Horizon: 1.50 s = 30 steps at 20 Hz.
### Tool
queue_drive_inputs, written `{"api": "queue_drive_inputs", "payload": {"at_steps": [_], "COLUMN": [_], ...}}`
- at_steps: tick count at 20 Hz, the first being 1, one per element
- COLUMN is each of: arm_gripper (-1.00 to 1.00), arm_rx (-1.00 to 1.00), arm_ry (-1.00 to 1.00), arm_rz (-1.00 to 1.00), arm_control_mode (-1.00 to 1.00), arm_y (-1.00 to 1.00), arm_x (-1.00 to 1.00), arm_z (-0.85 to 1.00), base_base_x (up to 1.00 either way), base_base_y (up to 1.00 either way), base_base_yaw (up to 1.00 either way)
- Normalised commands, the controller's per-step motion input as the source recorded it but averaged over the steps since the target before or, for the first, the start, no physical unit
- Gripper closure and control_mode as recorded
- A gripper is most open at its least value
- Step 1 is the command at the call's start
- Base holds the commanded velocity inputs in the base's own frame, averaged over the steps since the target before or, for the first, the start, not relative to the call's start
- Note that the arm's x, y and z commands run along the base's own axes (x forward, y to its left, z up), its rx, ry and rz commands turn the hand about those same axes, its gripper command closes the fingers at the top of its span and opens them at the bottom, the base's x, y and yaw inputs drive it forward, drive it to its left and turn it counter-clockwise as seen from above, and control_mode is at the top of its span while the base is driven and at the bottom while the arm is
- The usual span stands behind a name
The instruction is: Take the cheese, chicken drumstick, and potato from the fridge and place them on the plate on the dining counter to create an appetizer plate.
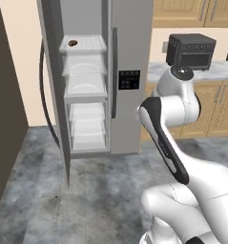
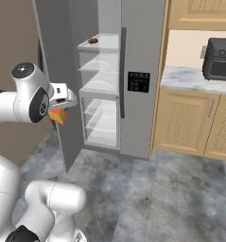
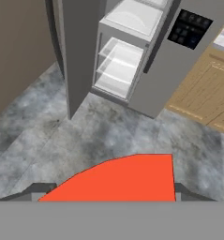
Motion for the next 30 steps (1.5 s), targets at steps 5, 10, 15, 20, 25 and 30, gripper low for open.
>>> {"api": "queue_drive_inputs", "payload": {"at_steps": [5,10,15,20,25,30], "arm_gripper": [1.0,1.0,1.0,1.0,1.0,1.0], "arm_rx": [0.0,0.0,0.0,0.0,0.0,0.0], "arm_ry": [0.0,0.0,0.0,0.0,0.0,0.0], "arm_rz": [0.0,0.0,0.0,0.0,0.0,0.0], "arm_control_mode": [1.0,1.0,1.0,1.0,1.0,1.0], "arm_y": [0.0,0.0,0.0,0.0,0.0,0.0], "arm_x": [0.0,0.0,0.0,0.0,0.0,0.0], "arm_z": [0.0,0.0,0.0,0.0,0.0,0.0], "base_base_x": [-1.0,-1.0,-1.0,-1.0,-1.0,-1.0], "base_base_y": [-0.57,-0.38,-0.35,-0.28,-0.03,0.17], "base_base_yaw": [-0.03,-0.02,0.0,0.0,-0.01,0.07]}}
